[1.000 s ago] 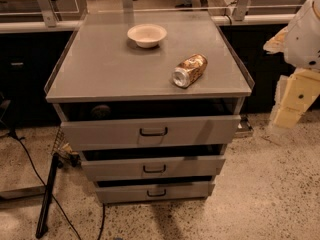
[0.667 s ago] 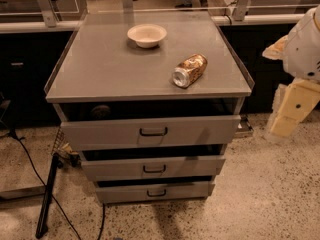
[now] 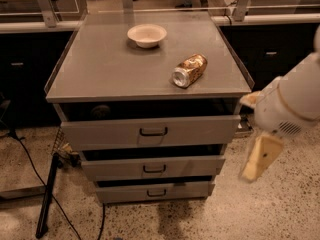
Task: Open bottom drawer
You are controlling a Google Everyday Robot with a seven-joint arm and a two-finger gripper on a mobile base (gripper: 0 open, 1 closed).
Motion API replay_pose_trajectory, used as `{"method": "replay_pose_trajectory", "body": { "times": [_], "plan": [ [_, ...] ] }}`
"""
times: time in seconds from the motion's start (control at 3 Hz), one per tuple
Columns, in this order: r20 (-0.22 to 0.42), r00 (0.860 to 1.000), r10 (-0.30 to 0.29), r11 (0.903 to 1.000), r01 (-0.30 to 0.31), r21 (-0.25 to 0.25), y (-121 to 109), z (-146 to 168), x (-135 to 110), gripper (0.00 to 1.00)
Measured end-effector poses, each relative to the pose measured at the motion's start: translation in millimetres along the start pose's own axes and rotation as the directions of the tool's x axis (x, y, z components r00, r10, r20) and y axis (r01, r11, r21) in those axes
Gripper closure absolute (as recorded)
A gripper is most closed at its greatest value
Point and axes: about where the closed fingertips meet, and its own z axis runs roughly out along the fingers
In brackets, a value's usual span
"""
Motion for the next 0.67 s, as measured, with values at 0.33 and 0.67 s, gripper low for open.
{"method": "replay_pose_trajectory", "body": {
  "times": [0.33,0.67],
  "plan": [
    [-0.023,0.999,0.032,0.9961,-0.034,-0.081,22.6,57.9,17.6,0.0],
    [-0.023,0.999,0.032,0.9961,-0.034,-0.081,22.6,58.0,17.7,0.0]
  ]
}}
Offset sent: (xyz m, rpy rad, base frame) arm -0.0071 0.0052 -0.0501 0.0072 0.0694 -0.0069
